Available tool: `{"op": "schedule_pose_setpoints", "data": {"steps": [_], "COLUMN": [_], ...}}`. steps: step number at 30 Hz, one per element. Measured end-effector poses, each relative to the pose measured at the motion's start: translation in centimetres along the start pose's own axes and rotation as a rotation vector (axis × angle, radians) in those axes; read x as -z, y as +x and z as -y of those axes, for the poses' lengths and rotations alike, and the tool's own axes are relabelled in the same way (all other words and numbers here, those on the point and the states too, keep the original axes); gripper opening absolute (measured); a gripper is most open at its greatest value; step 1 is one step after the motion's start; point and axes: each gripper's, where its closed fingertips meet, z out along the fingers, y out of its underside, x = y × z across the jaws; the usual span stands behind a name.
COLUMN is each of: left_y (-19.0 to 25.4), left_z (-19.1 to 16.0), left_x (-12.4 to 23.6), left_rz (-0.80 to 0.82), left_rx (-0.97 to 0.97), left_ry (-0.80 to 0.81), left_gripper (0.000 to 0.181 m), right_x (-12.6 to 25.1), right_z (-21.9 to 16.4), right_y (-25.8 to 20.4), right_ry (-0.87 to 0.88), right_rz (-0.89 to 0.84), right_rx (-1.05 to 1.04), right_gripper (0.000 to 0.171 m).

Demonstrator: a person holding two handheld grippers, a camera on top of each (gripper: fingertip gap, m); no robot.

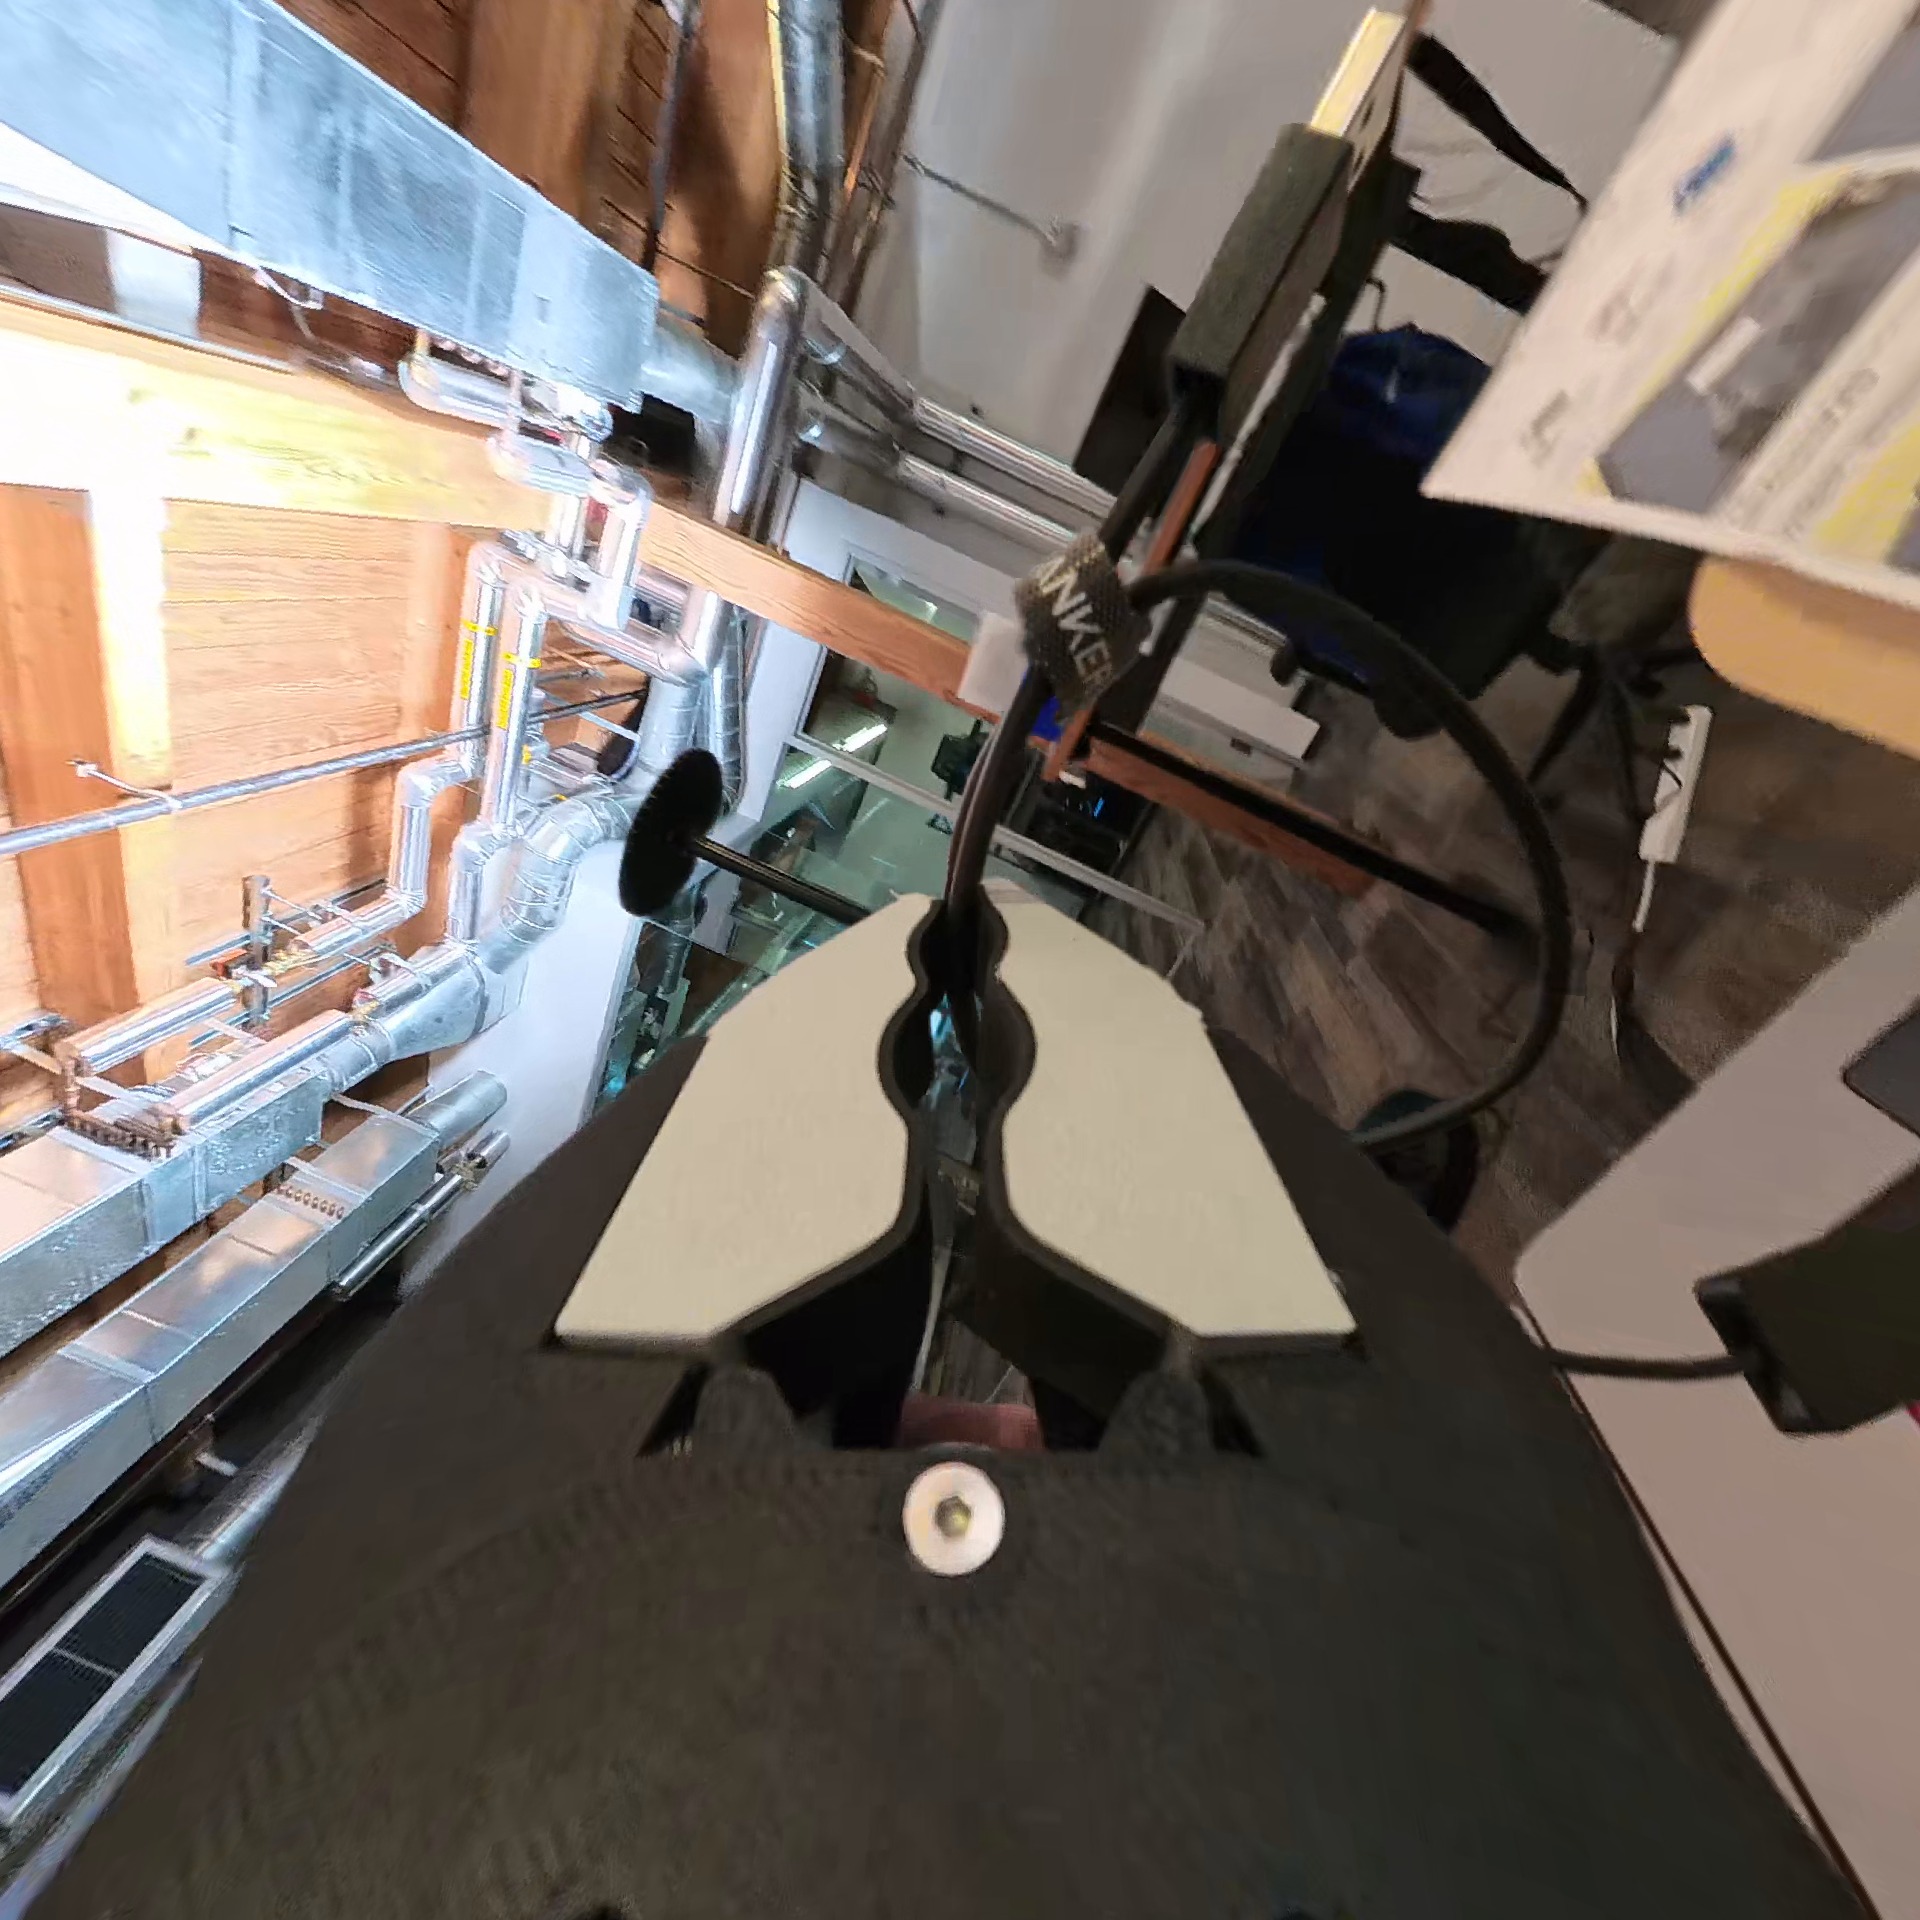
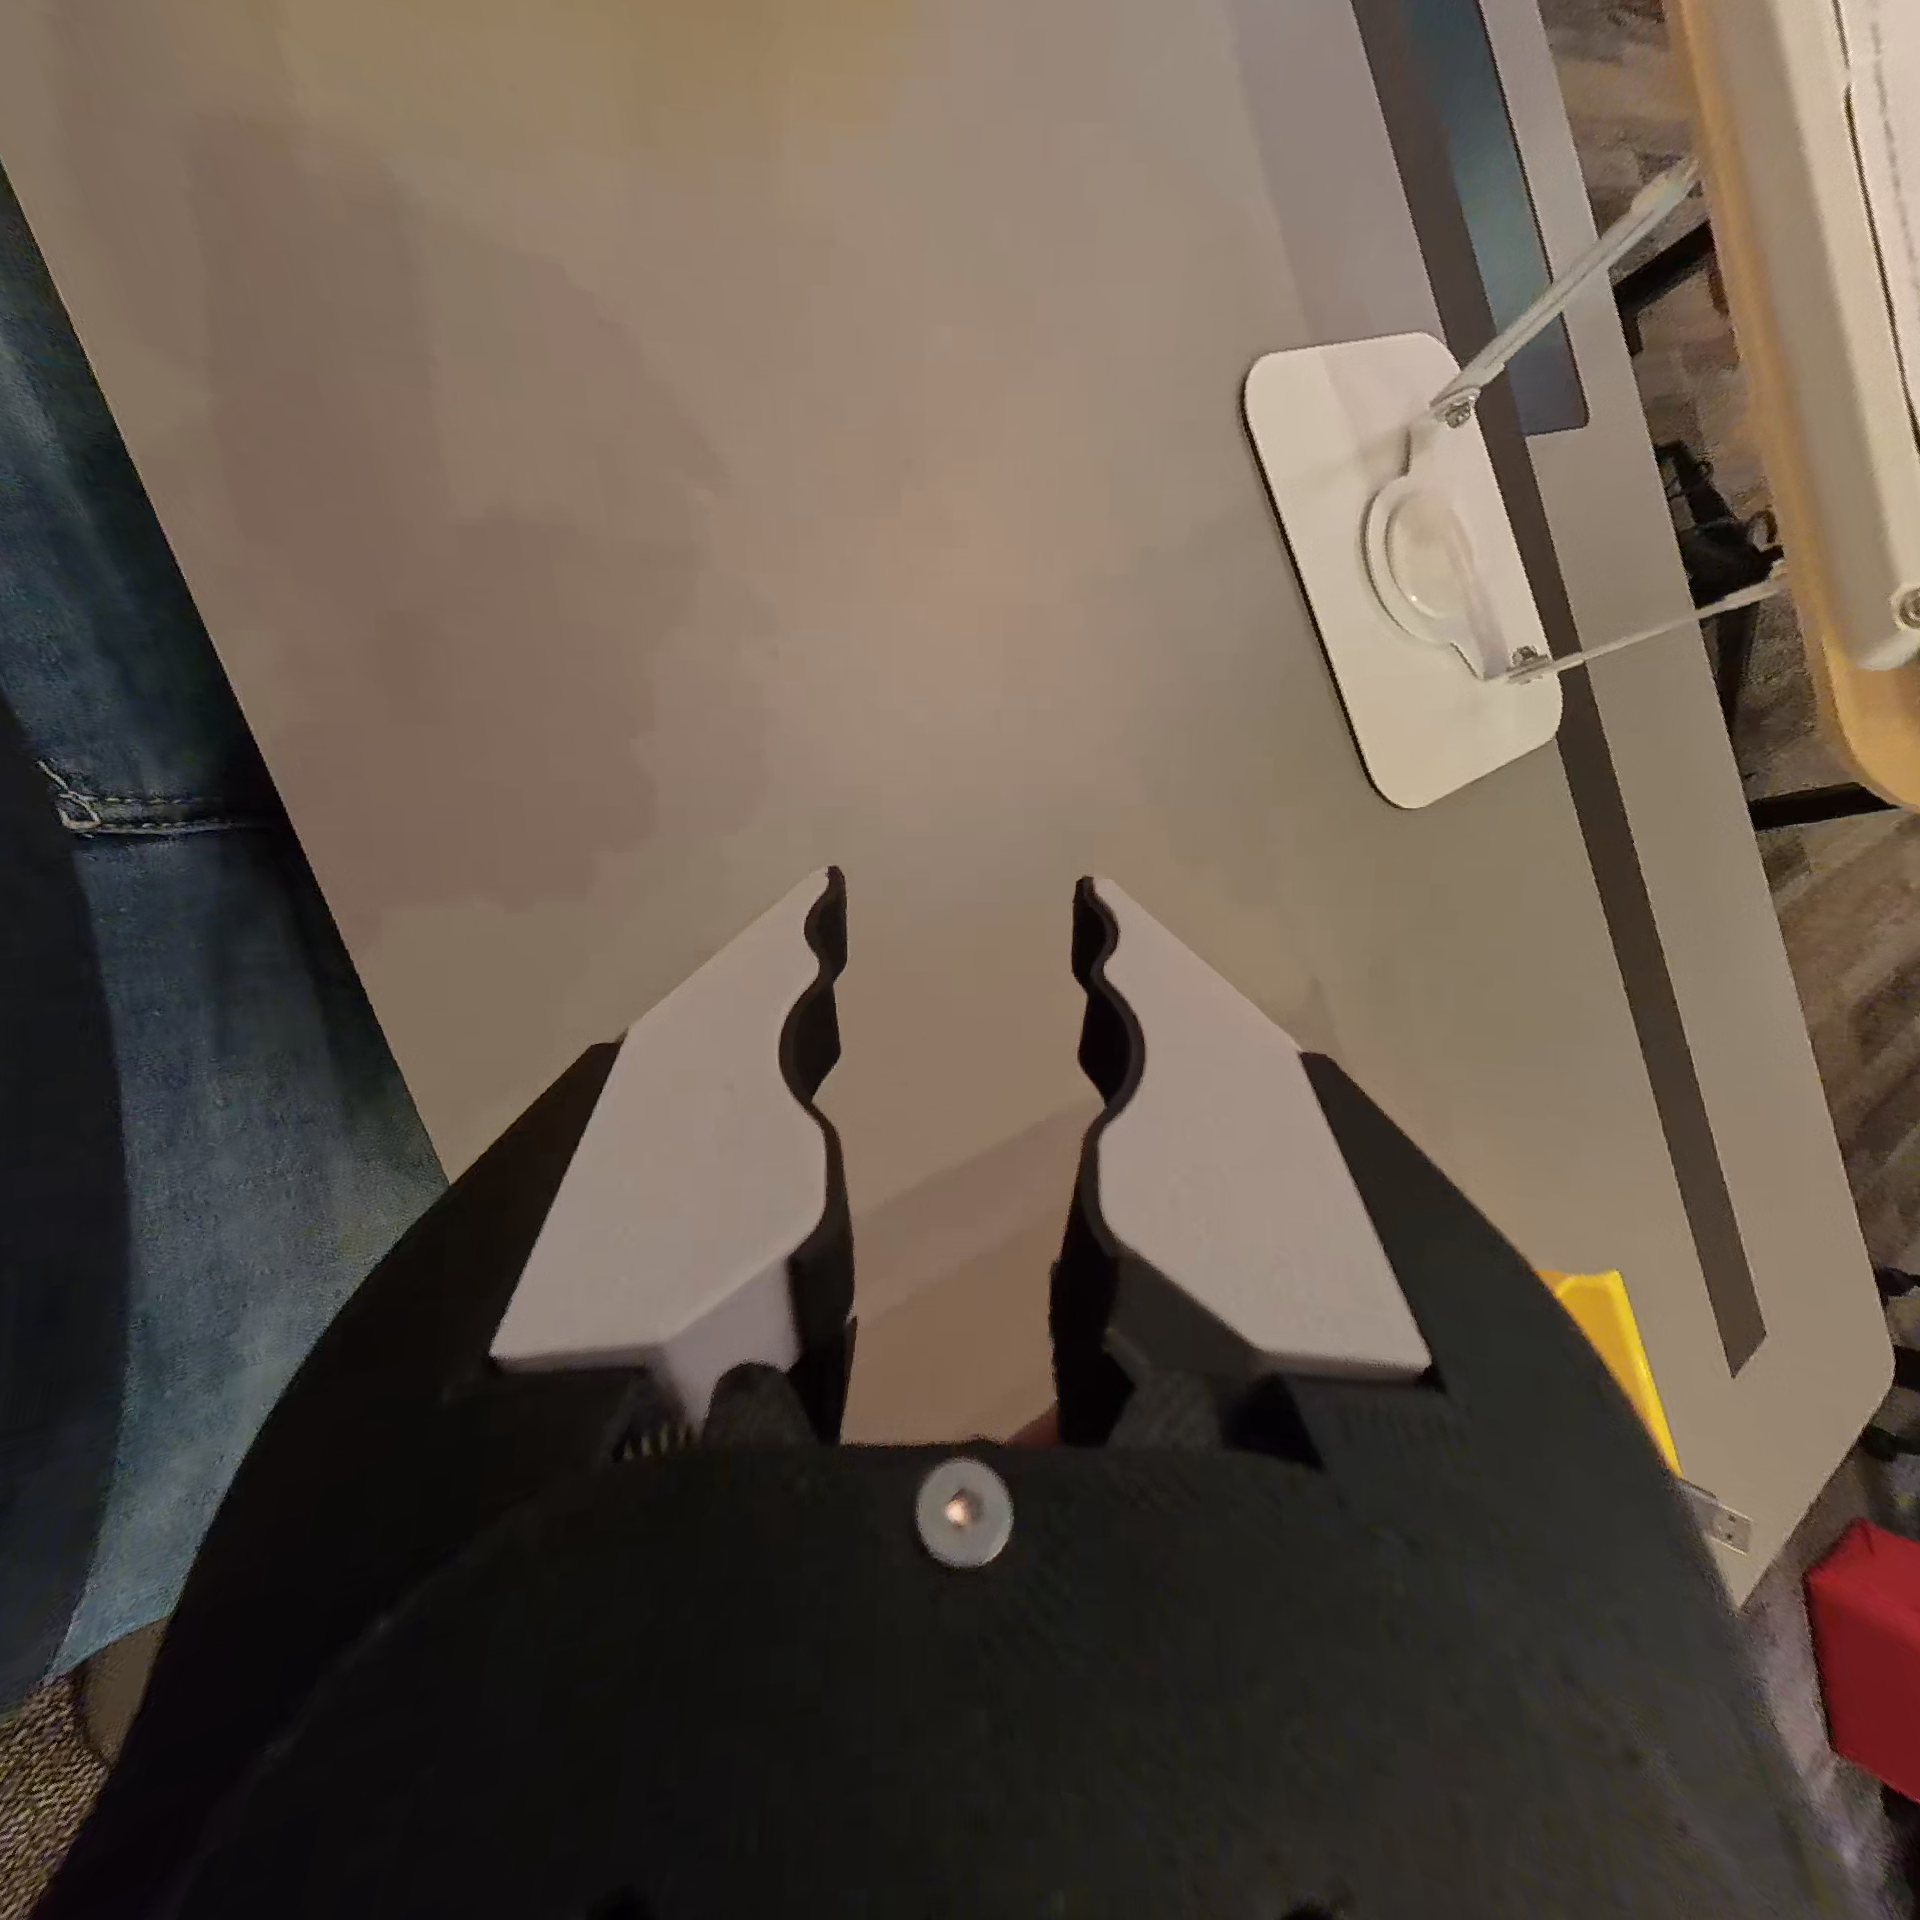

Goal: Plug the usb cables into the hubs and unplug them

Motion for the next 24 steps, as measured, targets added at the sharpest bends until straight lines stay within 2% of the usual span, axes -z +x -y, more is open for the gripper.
{"op": "schedule_pose_setpoints", "data": {"steps": [6, 13, 18, 24], "left_y": [-5.8, -9.2, -3.9, 9.4], "left_z": [7.9, 17.3, 20.0, 19.0], "left_x": [-2.1, -3.2, -3.1, -0.5], "left_rz": [0.059, 0.048, -0.147, -0.407], "left_rx": [0.04, 0.068, 0.125, 0.144], "left_ry": [0.073, 0.164, 0.171, 0.147], "left_gripper": [0.002, 0.002, 0.003, 0.002], "right_x": [-0.5, 0.2, 1.2, 2.1], "right_z": [1.3, 1.6, 1.5, 1.3], "right_y": [-1.3, -1.0, -0.2, 1.7], "right_ry": [0.038, 0.081, 0.141, 0.247], "right_rz": [0.022, 0.0, -0.021, -0.083], "right_rx": [0.012, -0.012, -0.073, -0.19], "right_gripper": [0.043, 0.045, 0.048, 0.054]}}
